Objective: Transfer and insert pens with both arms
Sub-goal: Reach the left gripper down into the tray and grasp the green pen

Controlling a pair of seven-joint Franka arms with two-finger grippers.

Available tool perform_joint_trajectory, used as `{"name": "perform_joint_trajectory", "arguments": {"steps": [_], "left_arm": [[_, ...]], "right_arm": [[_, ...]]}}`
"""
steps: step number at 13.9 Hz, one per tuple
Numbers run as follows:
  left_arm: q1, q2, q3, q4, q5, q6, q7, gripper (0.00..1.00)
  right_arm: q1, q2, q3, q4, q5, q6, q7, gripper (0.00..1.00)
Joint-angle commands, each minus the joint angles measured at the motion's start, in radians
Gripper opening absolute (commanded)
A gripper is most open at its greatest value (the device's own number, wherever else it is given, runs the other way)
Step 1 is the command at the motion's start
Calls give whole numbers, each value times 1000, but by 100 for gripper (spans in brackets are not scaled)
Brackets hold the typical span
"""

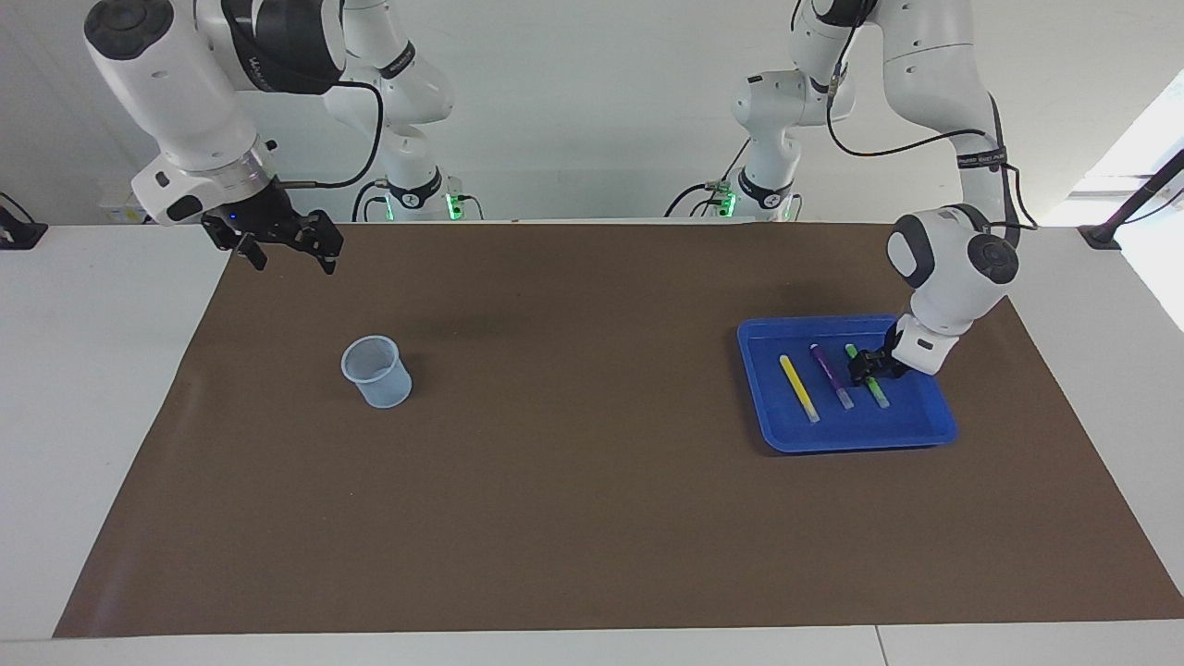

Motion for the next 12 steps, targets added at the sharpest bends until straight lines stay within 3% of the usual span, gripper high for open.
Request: {"name": "perform_joint_trajectory", "arguments": {"steps": [1,4,7,8,12], "left_arm": [[-10,13,3,15,-14,2,14,74],[-12,13,3,17,-14,-7,13,47],[-12,13,3,17,-15,-15,9,7],[-12,13,3,17,-15,-15,8,0],[-12,15,3,21,-14,-14,8,0]], "right_arm": [[-12,-14,9,-10,3,-10,-18,100],[-12,-14,8,-10,3,-10,-20,100],[-12,-14,8,-10,3,-10,-20,100],[-12,-14,8,-10,3,-10,-20,100],[-12,-14,8,-10,3,-10,-20,100]]}}
